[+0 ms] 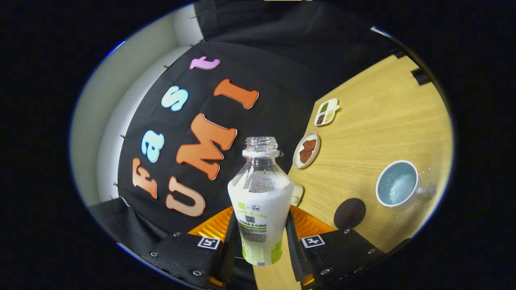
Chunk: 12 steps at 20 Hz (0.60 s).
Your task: Take the bottle from table, then pour the juice into the cup, finally place the bottle on the coaster
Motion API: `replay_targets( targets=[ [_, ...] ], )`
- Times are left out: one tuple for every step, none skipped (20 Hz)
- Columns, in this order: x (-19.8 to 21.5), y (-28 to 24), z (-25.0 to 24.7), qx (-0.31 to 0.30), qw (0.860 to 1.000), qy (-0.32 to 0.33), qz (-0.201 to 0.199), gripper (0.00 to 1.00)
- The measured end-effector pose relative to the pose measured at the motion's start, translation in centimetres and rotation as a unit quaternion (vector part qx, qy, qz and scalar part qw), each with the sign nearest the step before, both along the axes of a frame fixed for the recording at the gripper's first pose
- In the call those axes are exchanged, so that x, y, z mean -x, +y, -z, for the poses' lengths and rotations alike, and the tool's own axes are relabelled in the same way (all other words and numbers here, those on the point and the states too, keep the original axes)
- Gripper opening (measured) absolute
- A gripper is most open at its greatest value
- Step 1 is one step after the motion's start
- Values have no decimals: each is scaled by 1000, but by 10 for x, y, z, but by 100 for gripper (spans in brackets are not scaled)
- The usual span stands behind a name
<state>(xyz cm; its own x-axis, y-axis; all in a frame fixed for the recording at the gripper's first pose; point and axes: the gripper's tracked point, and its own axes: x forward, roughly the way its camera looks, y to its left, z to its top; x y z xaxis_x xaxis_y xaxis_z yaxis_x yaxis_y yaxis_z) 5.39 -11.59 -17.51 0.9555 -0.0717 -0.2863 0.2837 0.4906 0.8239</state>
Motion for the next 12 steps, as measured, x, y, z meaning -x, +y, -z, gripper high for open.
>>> replay_targets(
  targets=[
    [-2, 2, -2, 30, 999, 1, -12, 58],
    [-5, 2, -1, 67, 998, 7, -20, 58],
    [-6, -2, 2, 106, 994, 19, -25, 58],
    [-7, -8, 4, 141, 989, 28, -26, 58],
    [-9, -12, 1, 168, 985, 34, -26, 58],
    [-12, -16, -3, 189, 981, 35, -27, 58],
    [-14, -18, -4, 212, 976, 37, -30, 58],
    [-15, -23, -1, 244, 968, 46, -29, 58],
    [-17, -28, 0, 275, 960, 51, -29, 58],
    [-18, -30, 2, 300, 952, 56, -30, 58],
    [-22, -32, 2, 319, 945, 62, -30, 58],
    [-25, -32, 2, 335, 939, 64, -30, 58]
  ],
)
